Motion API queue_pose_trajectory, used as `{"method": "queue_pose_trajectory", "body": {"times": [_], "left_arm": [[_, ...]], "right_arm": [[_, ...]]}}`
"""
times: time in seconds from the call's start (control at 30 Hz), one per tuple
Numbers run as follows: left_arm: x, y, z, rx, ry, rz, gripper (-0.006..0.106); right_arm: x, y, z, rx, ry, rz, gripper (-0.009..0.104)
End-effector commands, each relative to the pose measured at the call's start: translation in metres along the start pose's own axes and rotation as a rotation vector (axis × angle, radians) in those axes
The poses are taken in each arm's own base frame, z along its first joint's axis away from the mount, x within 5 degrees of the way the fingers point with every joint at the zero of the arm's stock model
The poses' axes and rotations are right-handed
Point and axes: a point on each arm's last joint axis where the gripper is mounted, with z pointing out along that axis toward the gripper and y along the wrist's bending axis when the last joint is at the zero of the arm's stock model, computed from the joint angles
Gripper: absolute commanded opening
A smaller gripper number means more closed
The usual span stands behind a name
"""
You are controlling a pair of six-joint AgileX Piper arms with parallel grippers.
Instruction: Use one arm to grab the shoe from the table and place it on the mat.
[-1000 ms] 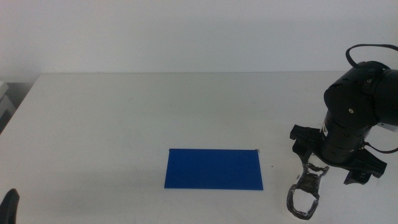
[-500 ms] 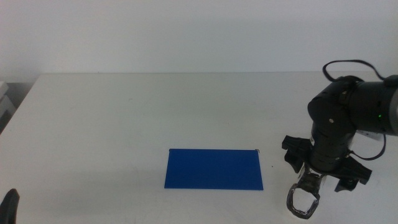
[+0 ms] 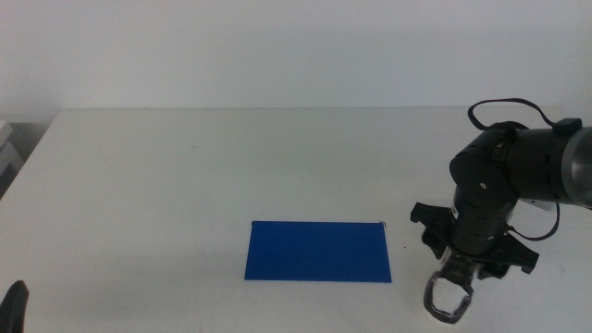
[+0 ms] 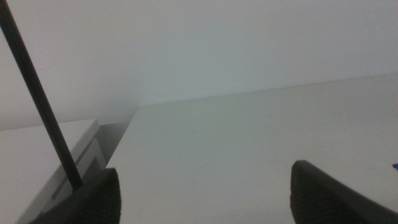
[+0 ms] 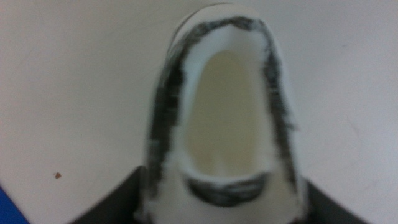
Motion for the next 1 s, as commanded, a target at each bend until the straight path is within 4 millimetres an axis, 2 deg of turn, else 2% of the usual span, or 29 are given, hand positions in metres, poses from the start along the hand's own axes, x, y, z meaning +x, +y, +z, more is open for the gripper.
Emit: {"method": "queue_pose_trajectory", "body": {"times": [0.0, 0.07, 0.1, 0.3, 0.47, 0.67, 0.97], "left_arm": [[-0.006, 0.000, 0.000, 0.000, -0.083, -0.014, 0.094], [-0.006, 0.000, 0.000, 0.000, -0.083, -0.014, 0.094], [-0.006, 0.000, 0.000, 0.000, -0.083, -0.014, 0.094], [-0.006, 0.000, 0.000, 0.000, -0.083, -0.014, 0.094], [-0.006, 0.000, 0.000, 0.000, -0.083, -0.014, 0.094], [-0.006, 0.000, 0.000, 0.000, -0.083, -0.014, 0.094], [-0.006, 0.000, 0.000, 0.000, -0.083, -0.014, 0.094]], "right_arm": [[-0.010, 0.000, -0.016, -0.038, -0.048, -0.004, 0.034], [-0.010, 0.000, -0.016, -0.037, -0.048, -0.004, 0.018], [-0.010, -0.001, -0.025, -0.063, -0.053, 0.005, -0.004], [-0.003, 0.003, -0.050, -0.114, -0.057, 0.004, -0.004], [0.002, 0.015, -0.076, -0.079, -0.036, -0.004, -0.004], [0.010, 0.042, -0.111, -0.137, -0.065, 0.008, -0.004], [0.039, 0.104, -0.115, -0.167, -0.043, -0.055, -0.004]]}}
